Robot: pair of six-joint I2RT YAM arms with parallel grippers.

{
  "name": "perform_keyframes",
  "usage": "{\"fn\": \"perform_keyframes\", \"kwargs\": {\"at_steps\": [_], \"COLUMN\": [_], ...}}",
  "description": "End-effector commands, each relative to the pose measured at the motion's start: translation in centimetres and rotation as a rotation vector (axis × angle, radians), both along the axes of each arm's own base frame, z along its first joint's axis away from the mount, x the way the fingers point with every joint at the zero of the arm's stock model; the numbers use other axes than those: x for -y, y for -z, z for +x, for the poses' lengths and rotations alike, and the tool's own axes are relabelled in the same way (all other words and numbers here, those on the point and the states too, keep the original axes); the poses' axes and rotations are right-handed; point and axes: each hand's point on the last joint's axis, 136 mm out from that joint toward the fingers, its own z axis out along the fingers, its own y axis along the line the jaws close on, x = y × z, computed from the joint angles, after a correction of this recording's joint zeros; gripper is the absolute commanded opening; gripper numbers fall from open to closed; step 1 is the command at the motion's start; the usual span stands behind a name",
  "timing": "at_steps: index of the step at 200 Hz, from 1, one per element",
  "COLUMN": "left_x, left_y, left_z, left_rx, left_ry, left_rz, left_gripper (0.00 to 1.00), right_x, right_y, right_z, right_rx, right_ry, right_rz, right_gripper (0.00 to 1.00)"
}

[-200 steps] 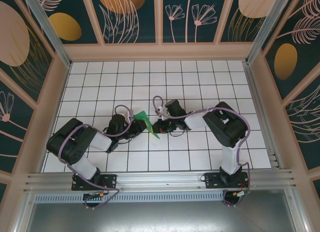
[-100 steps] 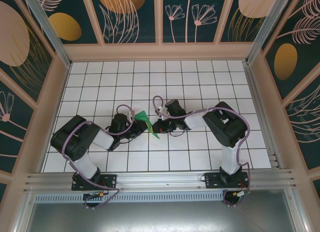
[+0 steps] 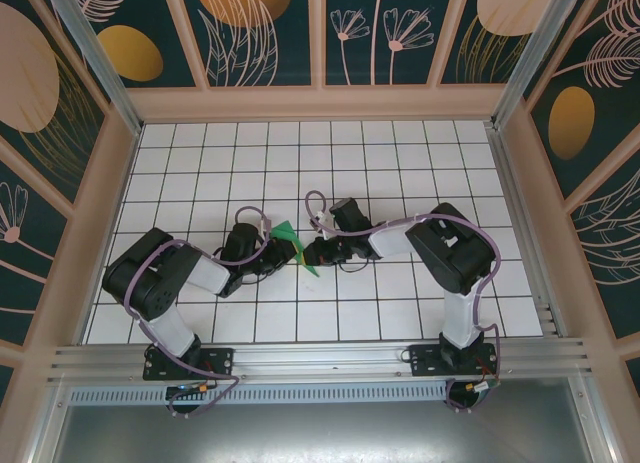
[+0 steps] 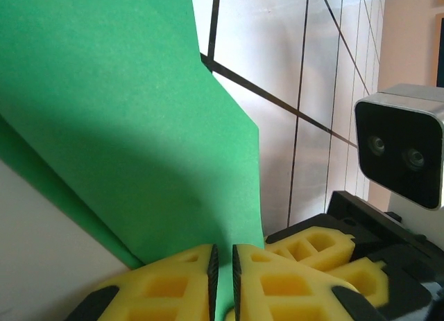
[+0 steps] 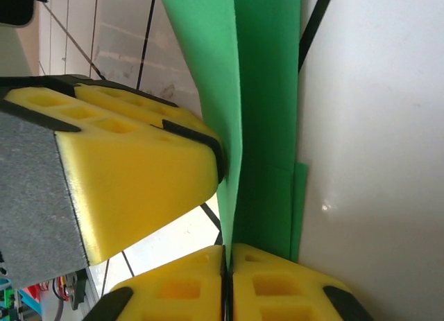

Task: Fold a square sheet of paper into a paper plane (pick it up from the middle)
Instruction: Fold the wing for the fifth time at the center of the table.

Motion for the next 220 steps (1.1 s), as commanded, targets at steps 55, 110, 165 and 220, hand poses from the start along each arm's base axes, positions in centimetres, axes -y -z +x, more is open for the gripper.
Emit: {"fn": "perform_keyframes", "kwargs": {"at_steps": [55,110,165,220], "left_x": [-1.7,-2.1,-3.1,-3.6], "left_y": [4.6,5.3,6.9,7.3], "left_z": [-1.5,-1.6,-2.1,-2.1], "left_rx": [-0.129,-0.159,-0.236,-0.253], "left_ry": [-0.018,-0.033,-0.059,-0.064], "left_rz": [0.145,0.178,0.251,0.294], "left_gripper": [0.17,0.16,0.13,0.12], "right_x": [1.3,2.4,2.4,3.1], "right_y": [-0.3,1.7,2.1,-3.5], "right_z": [-1.5,-1.6,-1.1,0.4], "right_rx": [0.004,0.0,-0.001,0.11], "right_ry": [-0.02,-0.009,0.006,0.085], "right_rz": [-0.058,-0.134,-0.16,-0.13], "right_gripper": [0.2,0.09,0.06,0.28]}}
